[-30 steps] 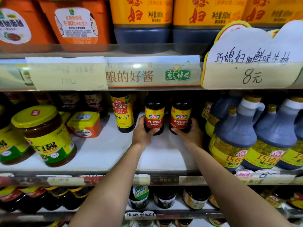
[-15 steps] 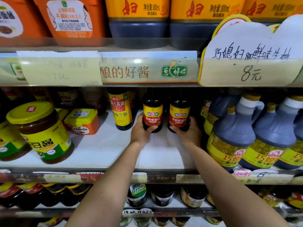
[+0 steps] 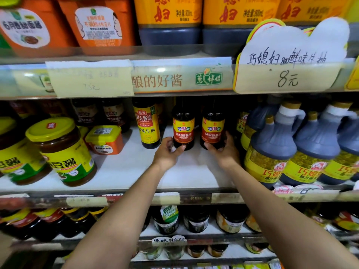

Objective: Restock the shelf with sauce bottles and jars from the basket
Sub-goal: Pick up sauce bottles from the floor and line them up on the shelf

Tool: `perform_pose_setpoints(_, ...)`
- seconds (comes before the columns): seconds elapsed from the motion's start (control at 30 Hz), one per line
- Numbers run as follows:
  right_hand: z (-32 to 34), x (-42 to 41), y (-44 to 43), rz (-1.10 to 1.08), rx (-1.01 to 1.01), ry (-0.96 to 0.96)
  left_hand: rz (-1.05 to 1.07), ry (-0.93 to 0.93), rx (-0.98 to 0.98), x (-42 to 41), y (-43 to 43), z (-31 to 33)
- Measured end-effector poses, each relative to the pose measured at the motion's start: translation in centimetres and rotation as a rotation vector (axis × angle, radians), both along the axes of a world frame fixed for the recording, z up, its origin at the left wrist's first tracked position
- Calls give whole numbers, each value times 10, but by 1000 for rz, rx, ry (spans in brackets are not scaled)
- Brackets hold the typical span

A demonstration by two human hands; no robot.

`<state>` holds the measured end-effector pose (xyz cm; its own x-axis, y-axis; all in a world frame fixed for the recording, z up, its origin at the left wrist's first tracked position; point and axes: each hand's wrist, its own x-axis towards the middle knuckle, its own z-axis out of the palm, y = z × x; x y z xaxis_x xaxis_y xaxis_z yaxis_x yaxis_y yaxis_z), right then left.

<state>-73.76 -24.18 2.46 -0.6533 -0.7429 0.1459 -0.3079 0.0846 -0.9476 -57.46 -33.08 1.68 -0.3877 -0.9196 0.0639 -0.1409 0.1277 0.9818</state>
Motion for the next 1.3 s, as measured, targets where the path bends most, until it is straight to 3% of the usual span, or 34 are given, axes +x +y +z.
perform_pose_setpoints(0.17,13,29,41,-41,137,103,14,12,5,22,33,14)
perform_pose_setpoints(0.27,21,54,78,-50,39,202,-58,-33,-65,33,61,26)
perform_pose_setpoints(0.4,27,70,128,-60,-46,187,-150,19,-48,29,102,38)
perform_pose_setpoints(0.57,19,57,217,-250,-33,194,-386,16,-21,-5,172,31)
perform_pose_setpoints(0.77,-16,28,354,-514,105,113,-659,-35,41,-59,259,-9)
perform_pose_setpoints(0.97,-85,4,499,-808,268,-98,-910,-239,63,-119,346,-64)
perform_pose_setpoints(1.3,-204,-90,622,-915,370,-518,-992,-403,139,-254,447,-144)
